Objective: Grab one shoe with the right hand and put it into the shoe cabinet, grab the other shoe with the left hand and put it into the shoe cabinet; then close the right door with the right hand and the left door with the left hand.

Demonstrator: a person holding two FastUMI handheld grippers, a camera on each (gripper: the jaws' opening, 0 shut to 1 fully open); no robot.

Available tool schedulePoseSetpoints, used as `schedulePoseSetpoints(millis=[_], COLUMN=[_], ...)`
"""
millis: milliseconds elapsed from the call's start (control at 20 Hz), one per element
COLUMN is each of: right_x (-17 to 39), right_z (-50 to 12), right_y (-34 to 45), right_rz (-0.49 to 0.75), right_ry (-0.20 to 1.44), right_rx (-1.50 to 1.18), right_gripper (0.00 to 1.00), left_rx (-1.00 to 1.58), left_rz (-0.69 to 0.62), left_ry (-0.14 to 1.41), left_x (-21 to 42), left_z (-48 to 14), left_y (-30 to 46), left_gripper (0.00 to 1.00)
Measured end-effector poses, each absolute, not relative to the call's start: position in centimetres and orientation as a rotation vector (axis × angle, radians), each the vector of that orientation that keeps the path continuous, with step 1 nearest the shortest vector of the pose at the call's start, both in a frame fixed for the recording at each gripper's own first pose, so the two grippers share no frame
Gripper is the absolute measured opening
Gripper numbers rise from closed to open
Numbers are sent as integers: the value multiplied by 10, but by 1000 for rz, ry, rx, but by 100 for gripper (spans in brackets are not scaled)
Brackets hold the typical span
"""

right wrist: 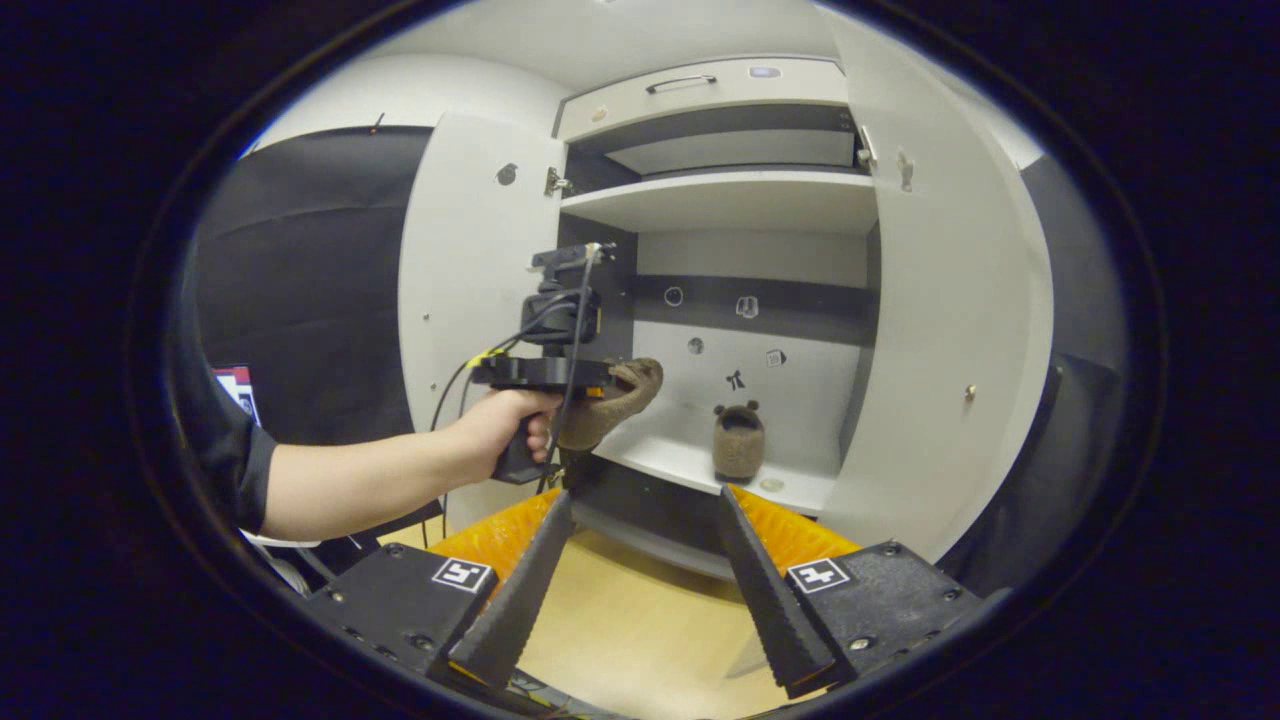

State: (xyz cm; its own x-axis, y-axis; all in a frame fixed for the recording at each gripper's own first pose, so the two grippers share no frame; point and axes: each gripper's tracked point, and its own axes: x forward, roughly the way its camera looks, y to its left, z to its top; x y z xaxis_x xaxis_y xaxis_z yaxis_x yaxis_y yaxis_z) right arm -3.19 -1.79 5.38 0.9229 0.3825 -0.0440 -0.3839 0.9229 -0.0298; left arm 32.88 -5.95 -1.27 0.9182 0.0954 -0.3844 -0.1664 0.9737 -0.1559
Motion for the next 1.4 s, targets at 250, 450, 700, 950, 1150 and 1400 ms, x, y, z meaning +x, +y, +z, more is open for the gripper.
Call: schedulePoseSetpoints(millis=[250, 450, 700, 950, 1150, 1400], right_x=[-26, -21, -16, -14, -13, -7], right_z=[41, 46, 48, 57, 60, 60], right_y=[-54, -58, -45, -46, -50, -55], right_rz=[334, 313, 349, 321, 297, 246], right_ry=[78, 64, 63, 24, 14, 11], right_rx=[-18, -26, 0, 5, -13, -28], right_gripper=[93, 93, 93, 93, 93, 92], left_rx=[-163, -198, -198, -191, -201, -102], left_rz=[131, 132, 63, -53, -187, -261], left_ry=[569, 600, 538, 437, 313, 77], left_x=[392, 399, 384, 326, 253, 151], left_z=[-74, -80, -55, -15, 34, 87], left_y=[-82, -86, -85, -95, -109, -120], left_gripper=[5, 5, 89, 74, 88, 75])
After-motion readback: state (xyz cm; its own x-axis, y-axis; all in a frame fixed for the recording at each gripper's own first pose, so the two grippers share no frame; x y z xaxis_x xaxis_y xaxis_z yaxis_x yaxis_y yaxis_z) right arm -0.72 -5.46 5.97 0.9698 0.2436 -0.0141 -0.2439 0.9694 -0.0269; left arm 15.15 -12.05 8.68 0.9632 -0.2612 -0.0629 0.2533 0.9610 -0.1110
